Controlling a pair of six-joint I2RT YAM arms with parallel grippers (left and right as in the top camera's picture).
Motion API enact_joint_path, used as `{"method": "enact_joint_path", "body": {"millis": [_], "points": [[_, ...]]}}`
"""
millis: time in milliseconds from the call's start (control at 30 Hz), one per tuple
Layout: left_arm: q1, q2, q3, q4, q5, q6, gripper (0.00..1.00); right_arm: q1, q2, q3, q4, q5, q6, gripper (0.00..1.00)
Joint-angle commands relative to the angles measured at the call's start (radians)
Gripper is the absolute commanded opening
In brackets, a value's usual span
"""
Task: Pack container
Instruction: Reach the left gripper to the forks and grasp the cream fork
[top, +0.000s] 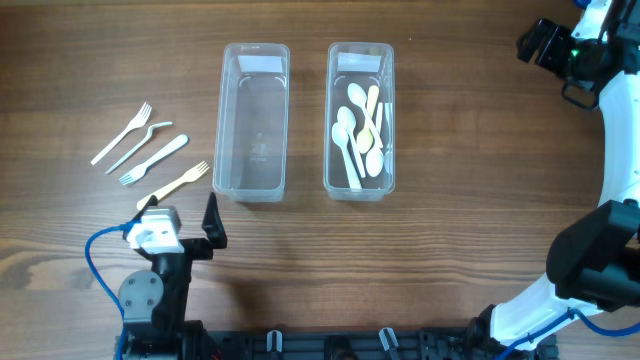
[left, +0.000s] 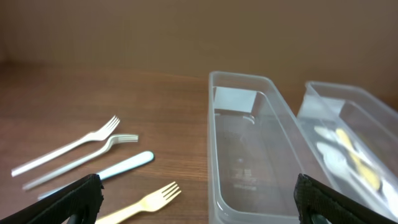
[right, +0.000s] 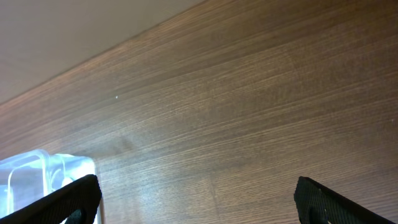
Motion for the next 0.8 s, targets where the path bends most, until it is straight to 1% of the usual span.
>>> {"method": "enact_joint_path", "body": {"millis": [0,33,133,200,267,333,433,533,567,633,667,700,767], "points": [[0.023,0.118,0.152,-0.006,-0.074,-0.178,1.00,-0.001,-0.010,0.003,0.000,0.016,-0.014,1.00],[0.033,0.169,0.195,-0.013,-0.074,-0.182,1.00,-0.001,-0.010,0.003,0.000,0.016,-0.015,1.00],[0.059,0.401,0.388,-0.037,-0.074,-0.182,1.00,-0.001,-0.010,0.003,0.000,0.016,-0.014,1.00],[0.070,0.561,0.532,-0.037,-0.078,-0.179,1.00,-0.001,-0.010,0.003,0.000,0.016,-0.014,1.00],[0.078,0.753,0.725,-0.030,-0.078,-0.179,1.00,-0.001,-0.010,0.003,0.000,0.017,-0.014,1.00],[0.078,0.863,0.823,-0.012,-0.078,-0.180,1.00,-0.001,-0.010,0.003,0.000,0.016,-0.014,1.00],[0.077,0.966,0.862,0.113,-0.046,-0.188,1.00,-0.001,-0.010,0.003,0.000,0.016,-0.014,1.00],[0.077,0.998,0.862,0.156,-0.028,-0.188,1.00,-0.001,-0.010,0.003,0.000,0.016,-0.014,1.00],[0.077,1.008,0.862,0.157,-0.033,-0.217,1.00,-0.001,-0.010,0.003,0.000,0.016,-0.014,1.00],[0.077,1.027,0.862,0.106,-0.118,-0.432,1.00,-0.001,-0.010,0.003,0.000,0.016,-0.014,1.00],[0.077,1.038,0.862,0.054,-0.170,-0.560,1.00,-0.001,-0.010,0.003,0.000,0.016,-0.014,1.00],[0.077,1.056,0.862,-0.053,-0.258,-0.777,1.00,-0.001,-0.010,0.003,0.000,0.017,-0.014,1.00],[0.077,1.104,0.862,-0.262,-0.340,-1.130,1.00,-0.001,-0.010,0.003,0.000,0.017,-0.014,0.99]]}}
